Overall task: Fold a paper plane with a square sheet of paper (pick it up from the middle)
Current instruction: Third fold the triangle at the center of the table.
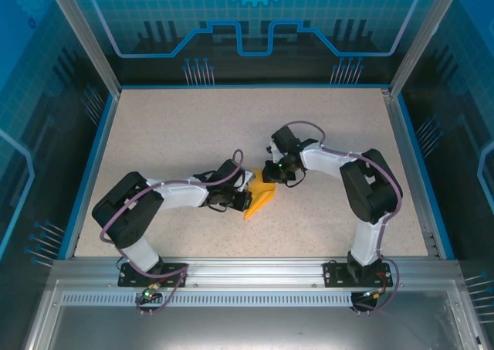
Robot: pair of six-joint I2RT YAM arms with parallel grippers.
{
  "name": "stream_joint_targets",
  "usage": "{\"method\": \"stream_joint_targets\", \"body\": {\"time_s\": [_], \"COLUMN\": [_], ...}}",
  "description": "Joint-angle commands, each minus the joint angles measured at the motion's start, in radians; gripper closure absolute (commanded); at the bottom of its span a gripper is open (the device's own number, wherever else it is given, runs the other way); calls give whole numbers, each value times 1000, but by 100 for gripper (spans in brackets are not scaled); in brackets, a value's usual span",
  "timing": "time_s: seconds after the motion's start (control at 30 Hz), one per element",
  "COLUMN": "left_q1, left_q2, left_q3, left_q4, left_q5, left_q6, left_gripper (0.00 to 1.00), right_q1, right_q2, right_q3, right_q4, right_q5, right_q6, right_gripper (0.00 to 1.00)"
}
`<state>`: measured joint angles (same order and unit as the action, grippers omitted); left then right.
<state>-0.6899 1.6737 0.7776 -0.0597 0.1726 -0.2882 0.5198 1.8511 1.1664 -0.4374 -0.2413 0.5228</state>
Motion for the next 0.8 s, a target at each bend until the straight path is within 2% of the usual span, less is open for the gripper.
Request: {"method": "stream_joint_targets", "body": {"time_s": [0.0,0.1,0.2,0.27,0.37,0.57,0.77], "left_q1": [6,7,7,6,6,7,7], "left_q2": [34,24,16,14,12,15,24], "left_q3": [-14,-16,-17,-15,-12,-9,-7], "left_q4": [-17,-20,-24,-25,-29,-28,-24], "left_q5": [1,0,1,7,9,11,15], "left_q6": [9,10,10,10,11,9,6], "left_gripper": [94,94,94,94,94,94,94], "right_q1": [-30,-34,-22,5,86,255,356], "right_q2": [-155,-273,-398,-479,-552,-513,-376], "right_q3": [-32,-152,-332,-448,-575,-670,-658], "right_q4": [4,83,246,337,474,665,834], "right_q5": [1,-5,-61,-58,-50,19,60], "right_q6": [16,73,166,237,332,498,592], "right_gripper": [81,84,91,98,100,100,100]}}
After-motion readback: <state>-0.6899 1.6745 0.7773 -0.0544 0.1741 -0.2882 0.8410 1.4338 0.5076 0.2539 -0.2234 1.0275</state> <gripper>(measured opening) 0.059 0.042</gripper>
